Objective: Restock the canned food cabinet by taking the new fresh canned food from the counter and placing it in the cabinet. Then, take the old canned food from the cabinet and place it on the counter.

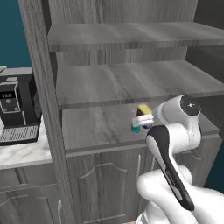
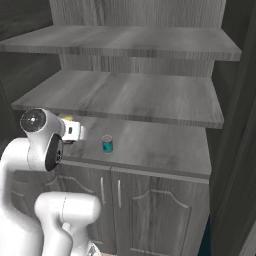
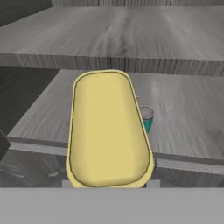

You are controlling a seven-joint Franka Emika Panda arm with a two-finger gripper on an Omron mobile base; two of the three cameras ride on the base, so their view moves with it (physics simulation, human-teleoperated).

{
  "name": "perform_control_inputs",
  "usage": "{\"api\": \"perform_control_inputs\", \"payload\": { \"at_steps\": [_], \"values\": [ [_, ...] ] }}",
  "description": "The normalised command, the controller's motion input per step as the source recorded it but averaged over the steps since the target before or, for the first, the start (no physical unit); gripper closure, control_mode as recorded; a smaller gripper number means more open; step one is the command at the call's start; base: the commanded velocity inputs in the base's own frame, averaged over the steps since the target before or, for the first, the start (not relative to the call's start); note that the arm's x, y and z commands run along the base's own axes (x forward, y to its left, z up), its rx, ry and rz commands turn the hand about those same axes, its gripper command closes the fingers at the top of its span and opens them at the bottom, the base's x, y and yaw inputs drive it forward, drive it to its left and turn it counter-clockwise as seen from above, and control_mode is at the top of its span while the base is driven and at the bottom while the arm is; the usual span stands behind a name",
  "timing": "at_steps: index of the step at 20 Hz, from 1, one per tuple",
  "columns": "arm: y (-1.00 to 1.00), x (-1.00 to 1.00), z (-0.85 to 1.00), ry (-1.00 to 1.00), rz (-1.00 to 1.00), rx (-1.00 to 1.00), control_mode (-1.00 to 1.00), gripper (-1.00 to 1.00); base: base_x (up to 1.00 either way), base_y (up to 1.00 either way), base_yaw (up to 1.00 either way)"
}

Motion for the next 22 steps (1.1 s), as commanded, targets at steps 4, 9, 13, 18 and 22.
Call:
{"api": "perform_control_inputs", "payload": {
  "at_steps": [4,9,13,18,22],
  "values": [
    [-0.58,-1.0,0.12,0.15,-0.04,0.0,-1.0,1.0,0.0,0.0,0.0],
    [-0.17,-0.33,0.0,0.1,-0.03,-0.01,-1.0,1.0,0.0,0.0,0.0],
    [0.0,-0.05,0.0,0.0,0.0,0.0,-1.0,1.0,0.0,0.0,0.0],
    [0.0,-0.11,0.0,0.0,0.0,0.0,1.0,1.0,-0.71,-0.09,0.0],
    [0.0,0.0,0.0,0.0,0.0,0.0,1.0,1.0,-1.0,-0.18,0.0]
  ]
}}
